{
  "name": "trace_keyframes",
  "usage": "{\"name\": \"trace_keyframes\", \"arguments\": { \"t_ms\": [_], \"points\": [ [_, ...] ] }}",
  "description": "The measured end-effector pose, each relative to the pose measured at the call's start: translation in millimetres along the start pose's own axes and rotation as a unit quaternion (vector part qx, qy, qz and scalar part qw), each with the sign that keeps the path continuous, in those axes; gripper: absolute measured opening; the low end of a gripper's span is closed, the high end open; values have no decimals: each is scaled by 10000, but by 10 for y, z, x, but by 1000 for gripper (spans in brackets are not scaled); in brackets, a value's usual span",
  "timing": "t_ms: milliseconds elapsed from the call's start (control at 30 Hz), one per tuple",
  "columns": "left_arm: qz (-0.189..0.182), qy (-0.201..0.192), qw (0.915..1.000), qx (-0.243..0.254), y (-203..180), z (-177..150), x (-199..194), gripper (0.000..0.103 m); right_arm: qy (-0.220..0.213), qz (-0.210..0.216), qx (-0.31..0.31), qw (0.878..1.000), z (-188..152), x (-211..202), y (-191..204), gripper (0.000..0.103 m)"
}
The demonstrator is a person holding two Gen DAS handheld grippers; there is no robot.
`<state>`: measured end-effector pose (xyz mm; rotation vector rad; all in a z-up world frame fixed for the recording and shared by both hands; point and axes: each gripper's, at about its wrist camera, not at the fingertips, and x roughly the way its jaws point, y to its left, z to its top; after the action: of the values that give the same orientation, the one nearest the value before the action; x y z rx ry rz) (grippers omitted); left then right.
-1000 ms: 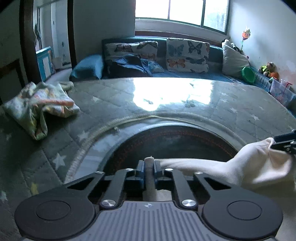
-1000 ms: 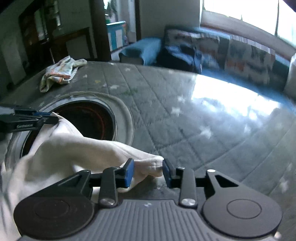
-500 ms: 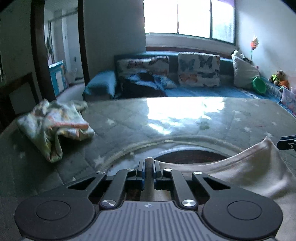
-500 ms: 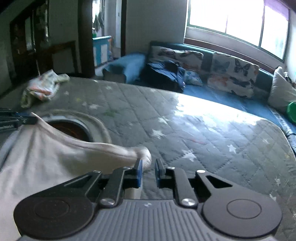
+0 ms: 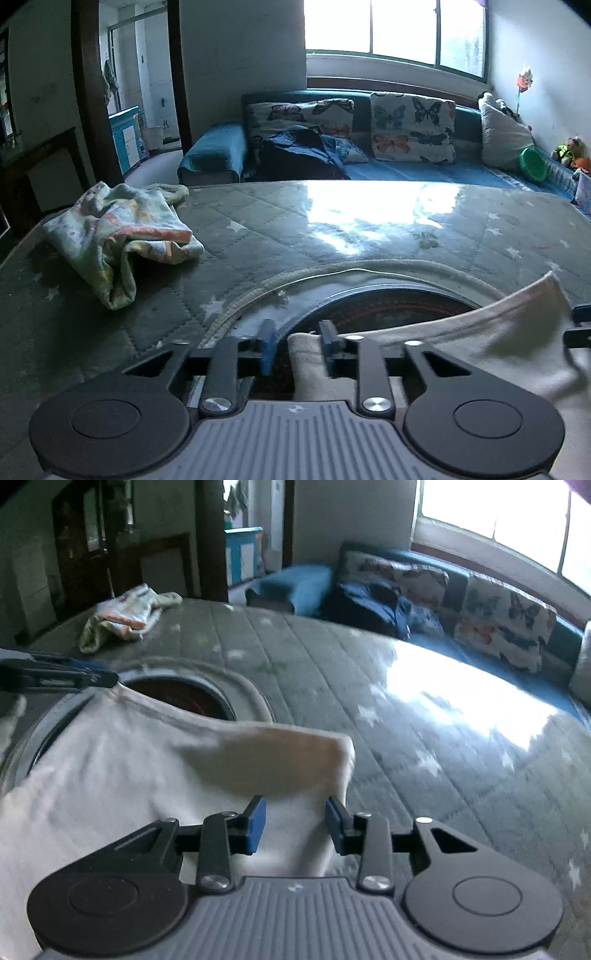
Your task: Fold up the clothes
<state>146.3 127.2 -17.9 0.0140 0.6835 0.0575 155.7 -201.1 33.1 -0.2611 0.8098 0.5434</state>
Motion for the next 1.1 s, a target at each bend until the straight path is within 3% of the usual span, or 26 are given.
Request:
{"name": "trace_keyframes", "arguments": {
  "t_ms": [33, 167, 233, 500, 733, 900, 1100],
  "points": [
    [-40, -44, 10000, 17, -18, -18, -72, 55, 3, -18, 24, 10000, -18, -29, -3, 36],
    [-210, -188, 9996, 55, -99, -101, -364, 69, -126, 28, -18, 9999, -85, -226, 41, 53],
    [-293, -246, 9993, 34, -153, -178, -511, 80, -163, 73, -26, 9998, -166, -328, 103, 55],
    [-663, -457, 9967, 65, -403, -503, -1047, 103, -248, 152, 69, 9996, -585, -694, 379, 73],
    [-1033, -436, 9936, 160, -602, -752, -1331, 103, -610, 124, 298, 9976, -945, -1059, 483, 101],
    [-1170, -143, 9930, 62, -718, -908, -1357, 103, -855, 34, 495, 9951, -1170, -1257, 471, 103],
    [-1303, 2, 9914, 93, -871, -1003, -1368, 103, -1035, 353, 912, 9898, -1338, -1366, 301, 103]
  ]
}}
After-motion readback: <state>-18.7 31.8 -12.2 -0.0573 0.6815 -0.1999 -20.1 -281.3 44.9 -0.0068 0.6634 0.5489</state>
